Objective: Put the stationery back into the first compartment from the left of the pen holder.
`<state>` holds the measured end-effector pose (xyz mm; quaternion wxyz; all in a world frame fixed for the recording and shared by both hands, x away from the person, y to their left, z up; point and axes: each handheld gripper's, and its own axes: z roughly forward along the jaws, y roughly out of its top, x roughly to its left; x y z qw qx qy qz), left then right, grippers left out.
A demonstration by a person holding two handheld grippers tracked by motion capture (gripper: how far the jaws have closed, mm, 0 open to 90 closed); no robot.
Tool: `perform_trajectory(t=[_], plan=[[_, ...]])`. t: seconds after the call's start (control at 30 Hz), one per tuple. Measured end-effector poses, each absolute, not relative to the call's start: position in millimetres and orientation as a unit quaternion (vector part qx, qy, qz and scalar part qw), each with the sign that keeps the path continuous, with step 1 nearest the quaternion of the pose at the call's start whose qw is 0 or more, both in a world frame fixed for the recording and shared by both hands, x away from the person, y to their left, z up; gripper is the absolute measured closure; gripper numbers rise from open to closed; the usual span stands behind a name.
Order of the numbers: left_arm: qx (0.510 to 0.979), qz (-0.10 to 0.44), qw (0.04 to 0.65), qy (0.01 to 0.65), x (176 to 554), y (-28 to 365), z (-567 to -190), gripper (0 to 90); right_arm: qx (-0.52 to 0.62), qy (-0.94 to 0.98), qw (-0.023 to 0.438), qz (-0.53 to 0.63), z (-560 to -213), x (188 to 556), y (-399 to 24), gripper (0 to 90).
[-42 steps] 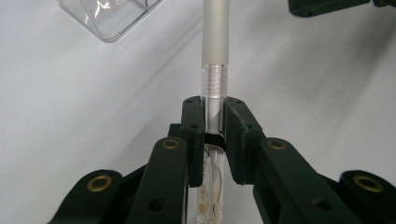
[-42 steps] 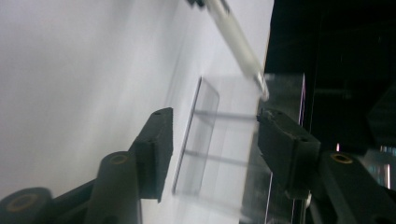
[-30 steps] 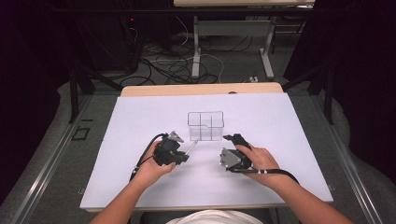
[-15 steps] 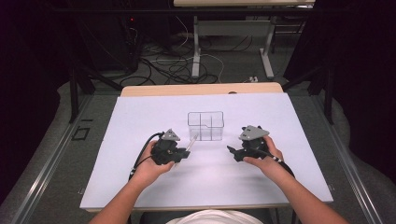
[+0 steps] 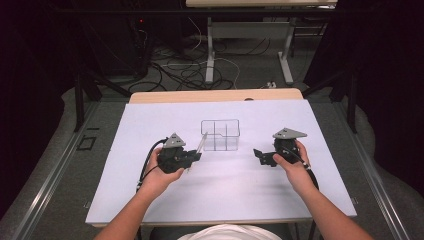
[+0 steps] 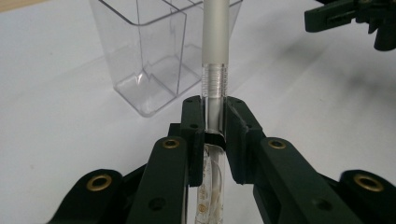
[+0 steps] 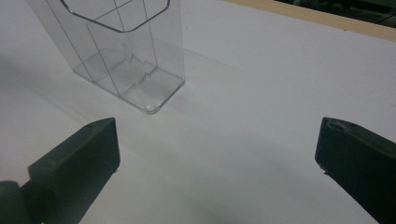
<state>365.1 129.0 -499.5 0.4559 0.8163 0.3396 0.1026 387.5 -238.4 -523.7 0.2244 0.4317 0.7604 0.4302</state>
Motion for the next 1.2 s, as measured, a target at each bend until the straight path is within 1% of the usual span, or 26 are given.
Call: perform_trajectory(t=[0.2, 0.47, 0.67, 1.0, 1.2], plan=[[0.794, 0.119, 0.485, 0.347, 367.2, 132.3, -496.0, 79.0, 0.441, 0.757, 0.212, 0.433, -525.4, 388.0, -239.7, 0.0], [0.768, 0.133, 0.52, 0.348, 372.2, 132.7, -483.6, 79.1, 0.448, 0.754, 0.215, 0.429, -525.7, 388.4, -241.7, 0.0], [0.755, 0.145, 0.535, 0.35, 376.7, 129.4, -476.1, 79.1, 0.457, 0.75, 0.211, 0.428, -526.7, 388.5, -243.8, 0.0], [0.715, 0.155, 0.568, 0.377, 393.8, 120.6, -467.5, 79.1, 0.46, 0.749, 0.211, 0.428, -527.5, 388.9, -245.7, 0.0], [0.708, 0.157, 0.572, 0.383, 405.7, 111.0, -463.2, 79.1, 0.464, 0.747, 0.207, 0.429, -528.2, 389.3, -246.5, 0.0]])
